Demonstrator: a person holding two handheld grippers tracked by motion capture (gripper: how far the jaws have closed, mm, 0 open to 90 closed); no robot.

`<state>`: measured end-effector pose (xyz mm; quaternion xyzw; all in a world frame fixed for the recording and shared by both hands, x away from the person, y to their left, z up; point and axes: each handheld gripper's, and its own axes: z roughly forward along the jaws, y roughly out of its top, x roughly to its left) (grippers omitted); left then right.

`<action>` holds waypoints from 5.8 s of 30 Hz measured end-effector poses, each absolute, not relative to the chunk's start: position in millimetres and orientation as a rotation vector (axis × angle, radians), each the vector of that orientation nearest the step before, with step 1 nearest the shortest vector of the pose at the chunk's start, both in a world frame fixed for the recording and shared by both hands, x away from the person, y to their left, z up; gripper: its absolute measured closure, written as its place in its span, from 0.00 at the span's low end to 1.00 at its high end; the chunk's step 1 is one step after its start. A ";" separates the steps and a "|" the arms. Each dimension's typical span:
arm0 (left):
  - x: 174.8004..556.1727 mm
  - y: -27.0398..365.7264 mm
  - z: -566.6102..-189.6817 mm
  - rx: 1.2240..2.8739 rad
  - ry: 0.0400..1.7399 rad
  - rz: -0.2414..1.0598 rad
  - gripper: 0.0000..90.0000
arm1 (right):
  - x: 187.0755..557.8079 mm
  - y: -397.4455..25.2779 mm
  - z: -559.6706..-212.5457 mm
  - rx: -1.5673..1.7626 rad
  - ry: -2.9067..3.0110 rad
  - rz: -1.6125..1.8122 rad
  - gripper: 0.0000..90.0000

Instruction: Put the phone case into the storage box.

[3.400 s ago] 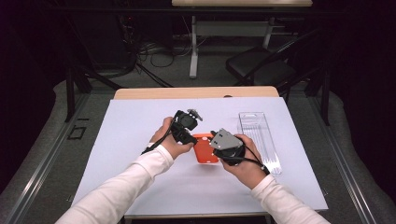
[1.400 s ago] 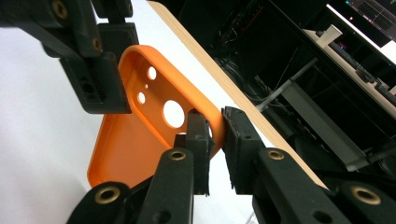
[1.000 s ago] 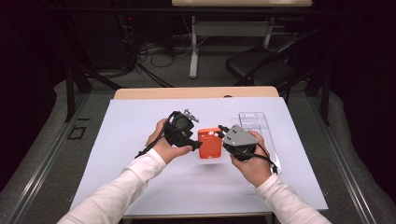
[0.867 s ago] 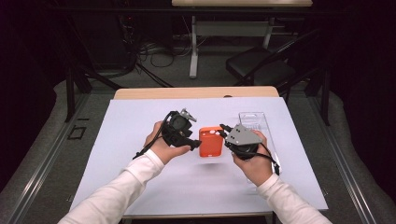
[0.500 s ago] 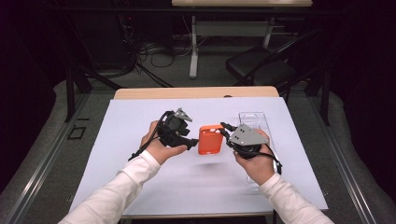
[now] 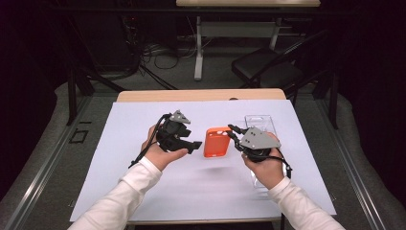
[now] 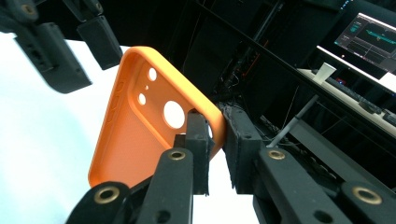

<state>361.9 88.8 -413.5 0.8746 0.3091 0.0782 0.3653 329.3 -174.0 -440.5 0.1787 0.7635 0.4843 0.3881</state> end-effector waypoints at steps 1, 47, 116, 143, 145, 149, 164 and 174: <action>361.4 89.5 -414.4 2.245 0.784 0.194 0.43 | 329.3 -174.6 -440.3 0.453 1.941 1.231 0.90; 359.1 131.8 -445.9 2.007 0.916 0.141 0.10 | 346.0 -197.0 -432.9 0.399 1.883 1.205 0.90; 351.2 150.3 -445.5 2.047 0.852 0.154 0.01 | 405.1 -290.5 -410.4 0.529 1.806 0.961 0.89; 351.1 151.7 -446.0 2.038 0.860 0.150 0.01 | 422.3 -286.9 -438.3 0.472 1.812 0.890 0.89; 351.1 151.9 -445.9 2.037 0.859 0.153 0.01 | 424.1 -285.6 -441.8 0.472 1.814 0.888 0.89; 351.4 152.4 -446.4 2.036 0.861 0.151 0.01 | 427.6 -284.0 -448.2 0.491 1.814 0.899 0.89; 351.3 151.4 -447.0 2.028 0.862 0.142 0.01 | 433.4 -280.7 -469.3 0.478 1.828 0.852 0.89; 351.7 151.3 -447.6 2.035 0.857 0.140 0.01 | 434.2 -278.6 -477.0 0.470 1.837 0.841 0.89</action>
